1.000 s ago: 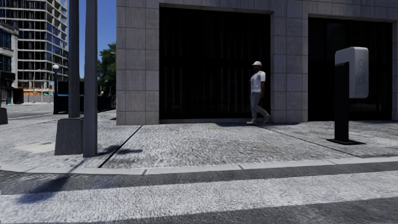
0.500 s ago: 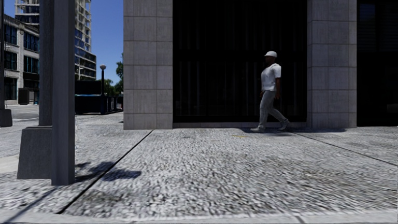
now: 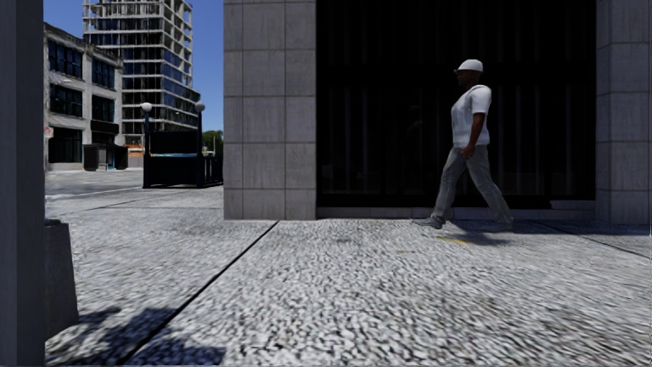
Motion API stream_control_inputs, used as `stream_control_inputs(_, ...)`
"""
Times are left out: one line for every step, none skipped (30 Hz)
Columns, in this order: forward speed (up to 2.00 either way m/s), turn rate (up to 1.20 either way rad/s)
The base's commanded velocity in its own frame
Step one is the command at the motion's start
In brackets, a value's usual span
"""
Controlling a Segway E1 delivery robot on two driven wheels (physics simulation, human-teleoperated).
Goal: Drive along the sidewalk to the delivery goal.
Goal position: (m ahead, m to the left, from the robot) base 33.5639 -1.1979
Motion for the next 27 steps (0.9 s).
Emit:
stream_control_inputs(1.33, 0.34)
stream_control_inputs(1.33, 0.34)
stream_control_inputs(1.30, 0.34)
stream_control_inputs(1.28, 0.34)
stream_control_inputs(1.27, 0.34)
stream_control_inputs(1.26, 0.34)
stream_control_inputs(1.26, 0.34)
stream_control_inputs(1.26, 0.34)
stream_control_inputs(1.25, 0.35)
stream_control_inputs(1.25, 0.35)
stream_control_inputs(1.24, 0.35)
stream_control_inputs(1.24, 0.35)
stream_control_inputs(1.24, 0.35)
stream_control_inputs(1.23, 0.35)
stream_control_inputs(1.22, 0.35)
stream_control_inputs(1.20, 0.35)
stream_control_inputs(1.20, 0.35)
stream_control_inputs(1.20, 0.35)
stream_control_inputs(1.20, 0.35)
stream_control_inputs(1.20, 0.36)
stream_control_inputs(1.19, 0.37)
stream_control_inputs(1.19, 0.37)
stream_control_inputs(1.19, 0.39)
stream_control_inputs(1.19, 0.40)
stream_control_inputs(1.19, 0.40)
stream_control_inputs(1.19, 0.40)
stream_control_inputs(1.19, 0.40)
